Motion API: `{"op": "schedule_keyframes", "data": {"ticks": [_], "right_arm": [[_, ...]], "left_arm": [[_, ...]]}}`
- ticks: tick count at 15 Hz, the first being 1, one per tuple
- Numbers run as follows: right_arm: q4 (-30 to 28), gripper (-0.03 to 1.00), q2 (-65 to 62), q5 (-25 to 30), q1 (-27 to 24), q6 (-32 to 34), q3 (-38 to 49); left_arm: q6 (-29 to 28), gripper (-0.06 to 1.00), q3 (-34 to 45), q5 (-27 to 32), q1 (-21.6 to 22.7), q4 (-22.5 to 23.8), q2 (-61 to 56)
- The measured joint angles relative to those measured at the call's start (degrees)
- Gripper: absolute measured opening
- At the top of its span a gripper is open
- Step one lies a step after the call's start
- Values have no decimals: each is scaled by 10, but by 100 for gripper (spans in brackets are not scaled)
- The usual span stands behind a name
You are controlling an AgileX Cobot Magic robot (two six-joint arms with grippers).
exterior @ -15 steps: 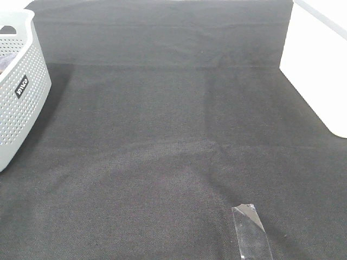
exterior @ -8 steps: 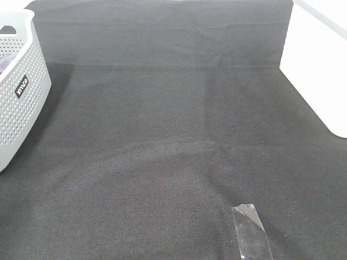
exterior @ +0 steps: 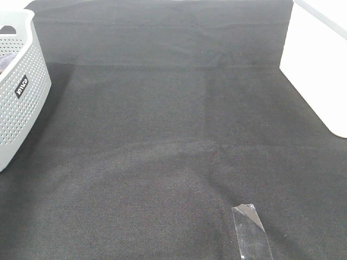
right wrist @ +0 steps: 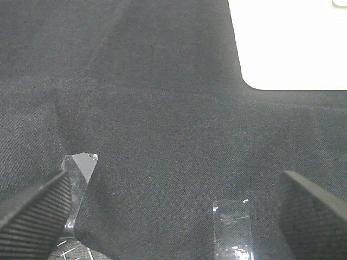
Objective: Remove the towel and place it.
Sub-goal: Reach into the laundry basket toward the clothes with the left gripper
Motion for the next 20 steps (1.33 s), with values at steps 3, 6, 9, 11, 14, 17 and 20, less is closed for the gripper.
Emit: {"op": "schedule_keyframes", "data": {"ticks": [3,6,9,11,14,17,20], "right_arm": [[0,96,0,0,0,0,0],[0,96,0,0,0,0,0],[0,96,0,0,0,0,0],[0,96,0,0,0,0,0],[0,96,0,0,0,0,0],[0,96,0,0,0,0,0],[0,96,0,0,0,0,0]], "left_arm": [[-58,93,-27,-1,0,18,56],[-136,92,-30,-1,0,42,117],[-198,92,-30,-2,0,75,166],[-258,92,-30,-4,0,111,195],[-339,92,-44,-29,0,155,249],[-344,91,-90,-40,0,152,317],[-344,90,-136,-47,0,144,383]]}}
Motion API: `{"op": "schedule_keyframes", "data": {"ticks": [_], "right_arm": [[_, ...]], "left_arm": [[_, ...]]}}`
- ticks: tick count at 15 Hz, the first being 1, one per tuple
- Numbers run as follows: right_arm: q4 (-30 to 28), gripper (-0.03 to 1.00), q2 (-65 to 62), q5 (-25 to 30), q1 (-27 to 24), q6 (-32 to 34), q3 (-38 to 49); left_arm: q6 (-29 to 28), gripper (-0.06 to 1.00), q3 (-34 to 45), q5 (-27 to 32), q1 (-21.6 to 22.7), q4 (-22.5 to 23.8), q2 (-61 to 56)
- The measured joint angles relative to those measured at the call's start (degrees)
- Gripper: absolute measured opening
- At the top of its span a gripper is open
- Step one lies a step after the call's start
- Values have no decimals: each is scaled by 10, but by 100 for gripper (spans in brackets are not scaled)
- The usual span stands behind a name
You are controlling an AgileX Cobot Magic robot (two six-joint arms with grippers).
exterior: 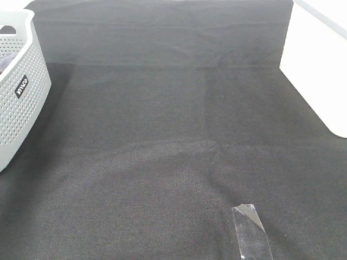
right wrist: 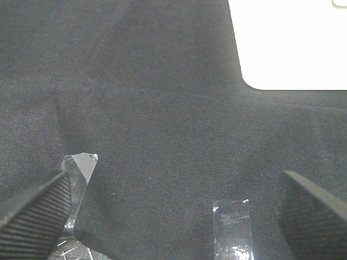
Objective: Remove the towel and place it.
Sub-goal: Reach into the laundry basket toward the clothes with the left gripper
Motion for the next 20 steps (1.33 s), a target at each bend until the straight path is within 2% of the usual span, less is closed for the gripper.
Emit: {"op": "schedule_keyframes", "data": {"ticks": [6,13,18,20], "right_arm": [[0,96,0,0,0,0,0],[0,96,0,0,0,0,0],[0,96,0,0,0,0,0],[0,96,0,0,0,0,0]], "left_arm": [[-7,85,-23,-10,0,-19,87],[-53,73,-24,-17,0,-18,100],[-36,69,-70,22,1,-18,102],[-33,66,-70,26,1,-32,105]]}}
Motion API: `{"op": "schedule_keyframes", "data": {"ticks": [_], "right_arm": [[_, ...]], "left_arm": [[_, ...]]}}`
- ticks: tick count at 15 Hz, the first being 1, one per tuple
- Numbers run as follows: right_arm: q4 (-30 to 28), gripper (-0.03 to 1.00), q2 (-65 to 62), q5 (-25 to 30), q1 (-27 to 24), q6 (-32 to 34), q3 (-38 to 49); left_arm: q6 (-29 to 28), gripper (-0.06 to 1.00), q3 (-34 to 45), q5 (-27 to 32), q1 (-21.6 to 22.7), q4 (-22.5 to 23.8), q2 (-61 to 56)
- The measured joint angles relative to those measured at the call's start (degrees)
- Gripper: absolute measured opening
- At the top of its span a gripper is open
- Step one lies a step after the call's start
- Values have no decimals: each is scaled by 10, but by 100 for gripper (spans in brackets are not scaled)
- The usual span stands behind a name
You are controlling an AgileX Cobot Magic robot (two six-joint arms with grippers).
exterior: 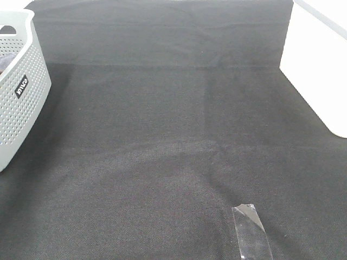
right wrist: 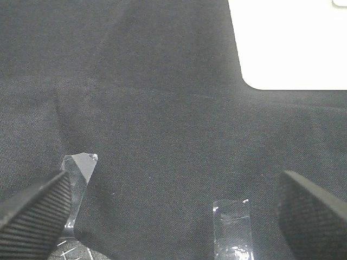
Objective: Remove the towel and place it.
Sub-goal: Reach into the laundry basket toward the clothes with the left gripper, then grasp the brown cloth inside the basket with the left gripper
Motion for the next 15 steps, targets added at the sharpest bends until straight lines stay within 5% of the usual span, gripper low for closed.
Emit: {"op": "schedule_keyframes", "data": {"ticks": [12,13,15], "right_arm": [[0,96,0,0,0,0,0],[0,95,0,0,0,0,0],[0,95,0,0,0,0,0]], "left_arm": [[-7,50,0,29,0,5,5],[-13,44,0,29,0,5,5],[-19,11,0,27,0,5,5]]}}
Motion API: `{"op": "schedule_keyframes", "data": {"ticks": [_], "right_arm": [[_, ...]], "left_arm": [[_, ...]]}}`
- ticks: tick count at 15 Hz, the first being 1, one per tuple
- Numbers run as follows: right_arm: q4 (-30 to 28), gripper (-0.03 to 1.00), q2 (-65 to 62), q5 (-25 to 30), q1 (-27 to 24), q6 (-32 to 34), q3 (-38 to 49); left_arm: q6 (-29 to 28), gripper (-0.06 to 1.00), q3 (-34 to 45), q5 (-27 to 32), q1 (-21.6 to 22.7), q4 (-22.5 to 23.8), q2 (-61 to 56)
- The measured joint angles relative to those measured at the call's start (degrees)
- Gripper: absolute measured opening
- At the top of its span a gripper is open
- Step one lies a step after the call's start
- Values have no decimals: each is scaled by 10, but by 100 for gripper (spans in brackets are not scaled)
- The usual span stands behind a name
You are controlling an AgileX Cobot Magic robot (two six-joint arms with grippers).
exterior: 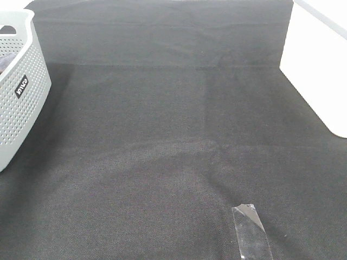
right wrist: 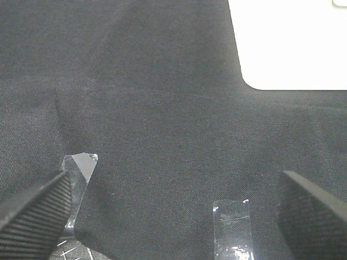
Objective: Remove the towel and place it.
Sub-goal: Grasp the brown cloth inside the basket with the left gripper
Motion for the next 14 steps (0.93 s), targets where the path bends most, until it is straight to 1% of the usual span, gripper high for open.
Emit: {"op": "schedule_keyframes", "data": {"ticks": [1,2,4,5,7,9,12,14], "right_arm": [[0,95,0,0,0,0,0],[0,95,0,0,0,0,0],[0,95,0,0,0,0,0],[0,95,0,0,0,0,0],[0,95,0,0,0,0,0],[0,95,0,0,0,0,0],[0,94,0,0,0,0,0],[0,94,0,0,0,0,0]], "left_arm": [[-1,2,0,-9,0,0,0],[-2,0,0,-22,0,0,0],[-2,0,0,-42,0,1,0],[-2,0,0,-43,0,4,0],[14,0,0,-50,0,5,0],[37,0,0,-77,0,-1,-1],[39,0,0,-118,0,-6,-16],[39,0,0,-135,0,-6,-40]]}}
